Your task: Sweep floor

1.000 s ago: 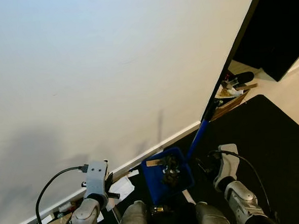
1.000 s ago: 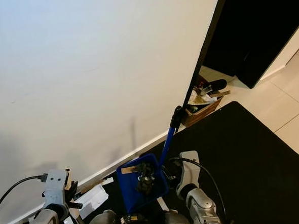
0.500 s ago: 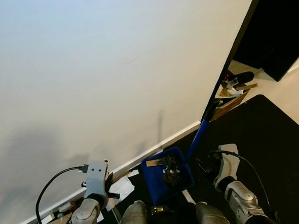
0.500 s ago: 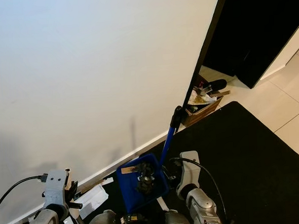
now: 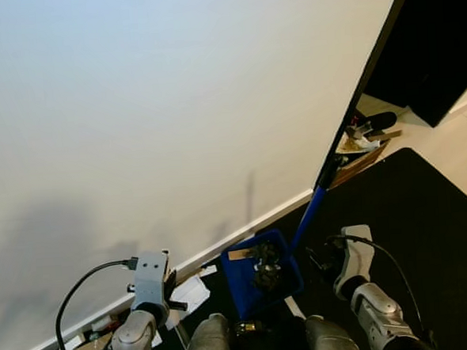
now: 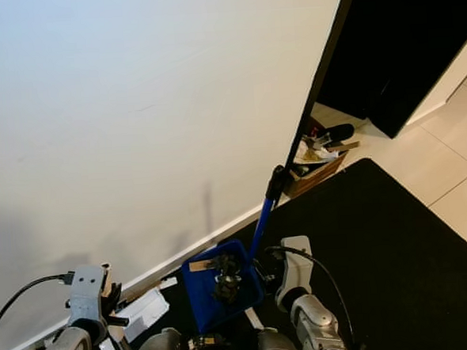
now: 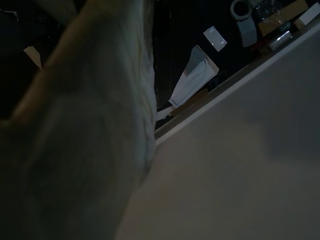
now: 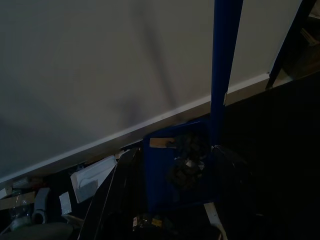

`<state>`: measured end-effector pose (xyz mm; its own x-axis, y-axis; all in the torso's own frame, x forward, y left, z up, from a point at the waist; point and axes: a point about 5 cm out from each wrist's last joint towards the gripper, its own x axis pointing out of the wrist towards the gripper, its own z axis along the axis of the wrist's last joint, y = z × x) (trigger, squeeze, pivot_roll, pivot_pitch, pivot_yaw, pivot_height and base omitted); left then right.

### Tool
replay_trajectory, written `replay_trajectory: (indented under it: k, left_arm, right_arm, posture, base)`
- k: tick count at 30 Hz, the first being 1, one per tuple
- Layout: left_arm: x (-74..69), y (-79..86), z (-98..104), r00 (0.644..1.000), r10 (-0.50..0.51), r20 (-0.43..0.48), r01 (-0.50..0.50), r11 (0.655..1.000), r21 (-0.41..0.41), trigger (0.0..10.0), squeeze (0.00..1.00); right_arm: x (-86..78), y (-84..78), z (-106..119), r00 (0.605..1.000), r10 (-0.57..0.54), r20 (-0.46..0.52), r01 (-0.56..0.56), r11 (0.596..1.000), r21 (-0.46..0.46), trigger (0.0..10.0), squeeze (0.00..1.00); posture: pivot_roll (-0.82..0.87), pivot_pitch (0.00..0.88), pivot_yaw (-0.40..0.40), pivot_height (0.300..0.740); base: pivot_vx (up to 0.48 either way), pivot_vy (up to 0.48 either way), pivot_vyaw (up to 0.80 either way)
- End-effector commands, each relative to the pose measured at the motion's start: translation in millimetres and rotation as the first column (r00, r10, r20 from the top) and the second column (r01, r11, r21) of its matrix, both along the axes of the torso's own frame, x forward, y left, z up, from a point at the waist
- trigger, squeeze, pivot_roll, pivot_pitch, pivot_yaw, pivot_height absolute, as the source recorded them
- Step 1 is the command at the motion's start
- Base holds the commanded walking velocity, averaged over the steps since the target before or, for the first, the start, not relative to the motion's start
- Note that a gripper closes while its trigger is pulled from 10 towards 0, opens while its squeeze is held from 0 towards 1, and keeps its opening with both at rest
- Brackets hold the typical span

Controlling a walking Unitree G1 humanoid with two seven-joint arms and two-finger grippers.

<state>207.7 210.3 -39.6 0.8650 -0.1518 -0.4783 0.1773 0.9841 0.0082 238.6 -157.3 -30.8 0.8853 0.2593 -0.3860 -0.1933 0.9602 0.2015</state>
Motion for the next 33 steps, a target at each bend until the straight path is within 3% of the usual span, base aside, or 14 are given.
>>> replay_trajectory:
  k: [1, 33]
  left_arm:
    - [-5.4, -13.0, -5.9, 1.000, -0.017, -0.024, 0.016, 0.999, -0.039, 10.0, 0.00]
    - [-5.7, -13.3, -5.9, 1.000, -0.017, -0.023, 0.016, 0.999, -0.039, 10.0, 0.00]
  right_arm:
    - [-5.2, -3.8, -4.1, 1.000, -0.011, -0.026, 0.011, 1.000, -0.003, 10.0, 0.00]
    - [-5.2, -3.8, -4.0, 1.000, -0.012, -0.025, 0.011, 1.000, -0.004, 10.0, 0.00]
  posture:
    - [0.07, 0.144, -0.020, 0.740]
    - [0.07, 0.145, -0.018, 0.740]
  base:
    - [0.000, 0.000, 0.00]
    - [0.000, 0.000, 0.00]
